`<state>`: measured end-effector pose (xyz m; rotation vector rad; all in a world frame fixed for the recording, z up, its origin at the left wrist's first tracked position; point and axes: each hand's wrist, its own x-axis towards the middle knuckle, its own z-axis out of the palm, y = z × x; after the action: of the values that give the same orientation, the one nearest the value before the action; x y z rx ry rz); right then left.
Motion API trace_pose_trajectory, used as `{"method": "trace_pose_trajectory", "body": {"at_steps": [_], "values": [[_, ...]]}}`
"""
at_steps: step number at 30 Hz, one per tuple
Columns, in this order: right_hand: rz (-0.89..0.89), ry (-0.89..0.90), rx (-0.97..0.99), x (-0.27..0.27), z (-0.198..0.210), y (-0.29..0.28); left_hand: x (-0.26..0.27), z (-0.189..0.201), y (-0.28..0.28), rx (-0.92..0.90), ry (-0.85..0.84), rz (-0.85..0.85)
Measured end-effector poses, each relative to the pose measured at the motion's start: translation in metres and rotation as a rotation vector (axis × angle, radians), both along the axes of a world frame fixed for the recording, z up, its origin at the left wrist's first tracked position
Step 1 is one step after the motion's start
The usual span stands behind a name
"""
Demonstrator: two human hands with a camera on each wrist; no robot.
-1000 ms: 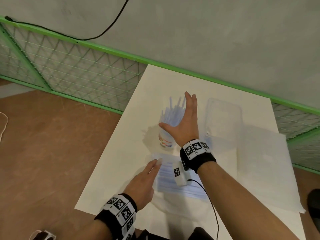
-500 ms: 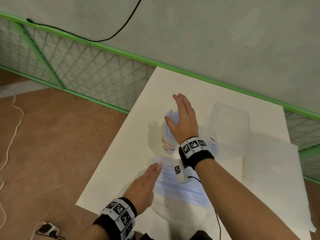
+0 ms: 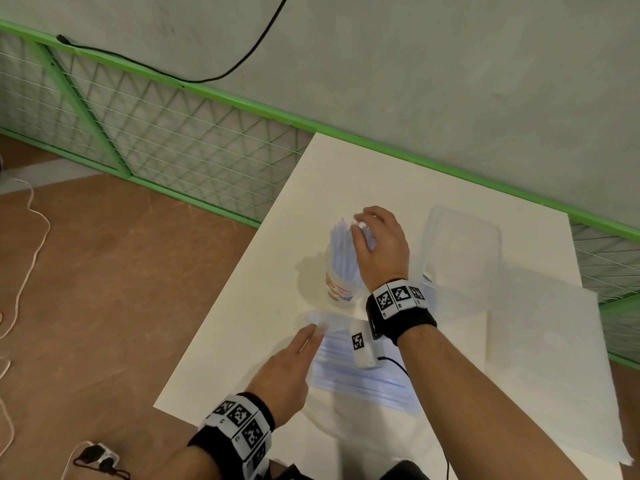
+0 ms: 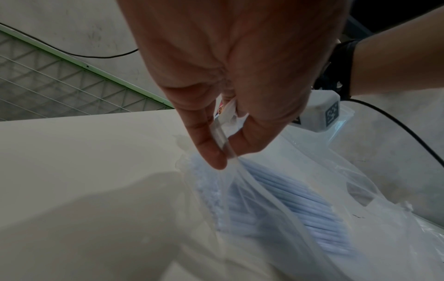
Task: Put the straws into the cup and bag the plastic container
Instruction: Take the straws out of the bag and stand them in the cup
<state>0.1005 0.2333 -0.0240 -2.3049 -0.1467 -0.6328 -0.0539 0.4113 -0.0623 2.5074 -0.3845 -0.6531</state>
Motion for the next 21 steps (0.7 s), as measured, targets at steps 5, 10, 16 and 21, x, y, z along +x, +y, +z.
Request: {"method": "trace_pose_trajectory", "body": {"at_steps": [5,10,16,21], "values": [[-0.049,0.009,0.044,-0.003,-0.003,0.001,0.001,0.002,0.000,-0.002,-0.006,0.005],[0.014,0.132,-0.011,-0.013,-0.005,-0.001,0.002,0.001,0.001,-0.013,-0.005,-0.006],[0.081,0.163,-0.084,0.007,-0.004,0.002,0.002,0.004,0.000,0.005,0.008,0.000],[0.182,0.138,-0.187,0.020,-0.003,0.013,0.004,0.005,0.000,0.020,0.019,0.000]]}}
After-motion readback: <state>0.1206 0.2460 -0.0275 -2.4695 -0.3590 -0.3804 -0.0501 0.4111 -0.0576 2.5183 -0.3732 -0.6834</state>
